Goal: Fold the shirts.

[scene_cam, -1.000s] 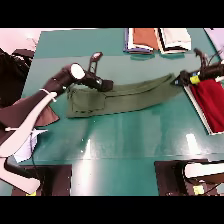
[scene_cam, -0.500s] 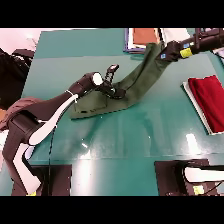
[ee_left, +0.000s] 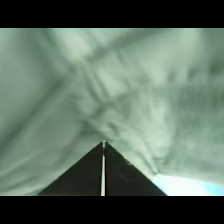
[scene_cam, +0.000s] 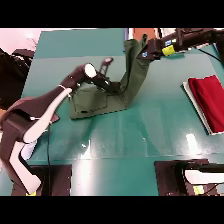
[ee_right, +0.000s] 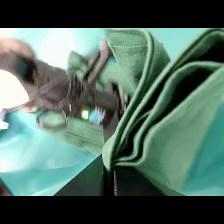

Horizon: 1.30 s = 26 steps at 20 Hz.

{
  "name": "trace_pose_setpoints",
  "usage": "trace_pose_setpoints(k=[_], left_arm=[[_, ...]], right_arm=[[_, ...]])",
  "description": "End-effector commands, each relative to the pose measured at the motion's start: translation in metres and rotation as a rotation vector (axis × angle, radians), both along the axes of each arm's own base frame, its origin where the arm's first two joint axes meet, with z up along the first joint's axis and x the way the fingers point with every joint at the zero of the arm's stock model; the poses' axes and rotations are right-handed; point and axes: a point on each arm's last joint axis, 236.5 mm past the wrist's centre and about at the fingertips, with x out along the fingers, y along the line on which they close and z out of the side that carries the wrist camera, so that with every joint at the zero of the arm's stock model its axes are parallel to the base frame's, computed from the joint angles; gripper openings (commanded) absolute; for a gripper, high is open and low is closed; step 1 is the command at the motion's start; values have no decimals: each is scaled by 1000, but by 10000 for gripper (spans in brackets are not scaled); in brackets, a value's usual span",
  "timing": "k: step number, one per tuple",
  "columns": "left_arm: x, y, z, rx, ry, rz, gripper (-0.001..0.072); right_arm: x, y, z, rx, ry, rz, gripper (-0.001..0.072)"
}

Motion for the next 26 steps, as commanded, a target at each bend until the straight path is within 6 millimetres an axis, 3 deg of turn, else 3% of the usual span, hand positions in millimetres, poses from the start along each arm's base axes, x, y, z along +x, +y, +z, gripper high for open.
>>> trace_pose_setpoints(k=[1,4,7,9,11,12,14,16,19,22,24,25,26], left_arm=[[35,63,65,-16,-103,107,22],[56,149,149,13,-275,236,22],[51,231,225,78,-439,358,23],[38,266,261,113,-515,414,23],[29,287,284,125,-566,454,23],[25,289,291,129,-580,458,22],[20,288,294,136,-585,451,22],[17,275,290,140,-578,413,22],[12,244,288,135,-590,331,22],[7,223,288,131,-600,277,22],[6,221,287,134,-604,265,22],[6,221,287,132,-603,265,23],[6,221,287,132,-603,265,23]], right_arm=[[-7,51,14,115,-16,61,18],[-19,125,12,234,-21,160,18],[-40,216,-21,307,-17,250,29],[-53,266,-46,335,-40,284,332],[-61,288,-57,312,-56,331,363],[-59,288,-56,288,-82,348,362],[-48,269,-49,245,-117,354,361],[-29,229,-59,127,-129,345,361],[0,147,-97,-55,-43,245,361],[9,59,-146,-125,115,99,361],[11,6,-180,-130,220,-35,366],[10,-12,-197,-117,274,-88,451],[8,-23,-214,-87,330,-135,603]])
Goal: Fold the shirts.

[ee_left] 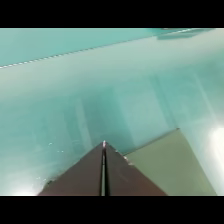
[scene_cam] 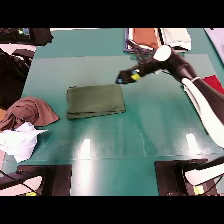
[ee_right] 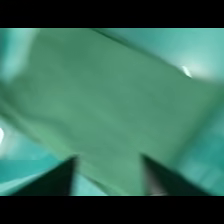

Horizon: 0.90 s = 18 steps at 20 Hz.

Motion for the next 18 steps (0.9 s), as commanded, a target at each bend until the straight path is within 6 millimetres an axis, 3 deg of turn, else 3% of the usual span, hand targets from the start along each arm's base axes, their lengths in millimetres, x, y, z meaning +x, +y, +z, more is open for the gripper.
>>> trace_pose_setpoints(k=[1,4,5,10,12,15,18], left_arm=[[-2,-5,0,8,-4,-16,22],[-1,-5,0,8,-6,-15,22],[-1,-5,0,8,-5,-15,22],[-1,-5,-2,9,1,-17,22],[-3,-5,-4,11,11,-20,23],[-6,-7,-7,10,29,-27,22],[-12,-25,-6,2,31,-69,21]], right_arm=[[-9,-57,-57,31,188,-185,620],[-14,-36,-90,146,324,-244,614],[-14,-23,-97,168,338,-231,571],[-19,66,-111,196,347,-84,564],[-19,99,-113,214,333,-38,407],[-6,127,-103,223,244,4,41],[29,118,-62,263,141,-13,18]])
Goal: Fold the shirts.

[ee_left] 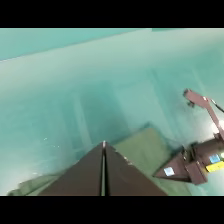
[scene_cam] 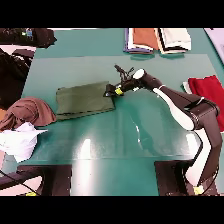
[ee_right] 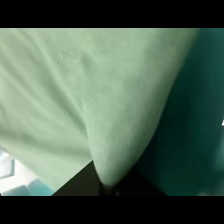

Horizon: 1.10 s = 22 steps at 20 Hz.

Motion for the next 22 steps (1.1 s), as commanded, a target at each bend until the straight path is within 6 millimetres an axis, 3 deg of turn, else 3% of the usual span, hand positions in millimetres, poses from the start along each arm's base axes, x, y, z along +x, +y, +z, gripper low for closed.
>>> trace_pose_setpoints(k=[1,2,4,6,9,11,14,16,18,20,22], left_arm=[[-10,-26,-1,-6,7,-59,22],[-16,-41,-1,1,2,-97,21],[-29,-69,-1,15,-6,-170,22],[-40,-89,-1,18,-9,-220,22],[-49,-106,0,15,-10,-258,23],[-50,-110,2,-3,-11,-261,23],[-50,-112,5,-40,-4,-251,23],[-52,-115,5,-46,-1,-257,22],[-52,-115,6,-63,9,-247,23],[-52,-115,6,-75,18,-237,22],[-52,-115,6,-78,20,-235,23]], right_arm=[[40,-11,45,34,-125,-43,18],[56,-34,62,18,-166,-76,18],[82,-105,89,-81,-233,-162,18],[95,-194,111,-215,-272,-251,18],[90,-336,143,-386,-289,-425,18],[78,-418,164,-433,-287,-568,18],[54,-519,180,-467,-274,-770,18],[37,-567,180,-476,-250,-867,18],[24,-598,180,-486,-238,-933,18],[20,-615,183,-494,-249,-975,18],[20,-617,193,-500,-270,-978,18]])
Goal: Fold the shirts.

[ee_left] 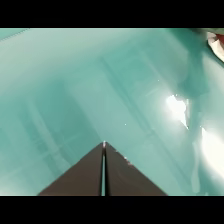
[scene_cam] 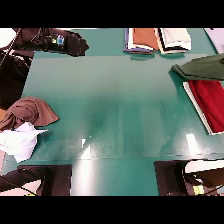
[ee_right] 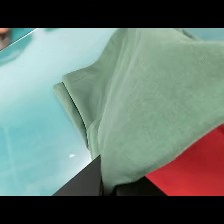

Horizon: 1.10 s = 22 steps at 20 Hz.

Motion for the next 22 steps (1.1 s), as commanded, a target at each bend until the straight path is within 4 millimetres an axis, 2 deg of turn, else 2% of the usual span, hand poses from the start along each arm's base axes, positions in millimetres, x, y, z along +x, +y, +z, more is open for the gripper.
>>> trace_pose_setpoints(k=[1,3,6,8,10,13,16,22], left_arm=[[0,-1,0,-14,12,7,23],[-1,-1,0,-14,12,7,23],[-1,-1,0,-12,12,6,23],[-1,-1,0,-12,12,6,23],[-1,-1,0,-11,12,6,23],[0,0,0,-9,11,6,23],[-1,0,-2,0,12,1,23],[-4,0,-5,20,14,-14,23]], right_arm=[[-8,-24,22,-34,-38,-45,18],[-1,-19,53,-77,-88,-24,18],[-2,-16,94,-123,-143,-8,18],[-8,-15,111,-135,-159,-11,18],[-22,-18,117,-142,-162,-33,18],[-52,-24,105,-139,-118,-56,18],[-89,-29,80,-134,-49,-69,18],[-163,-31,3,-58,99,-119,19]])
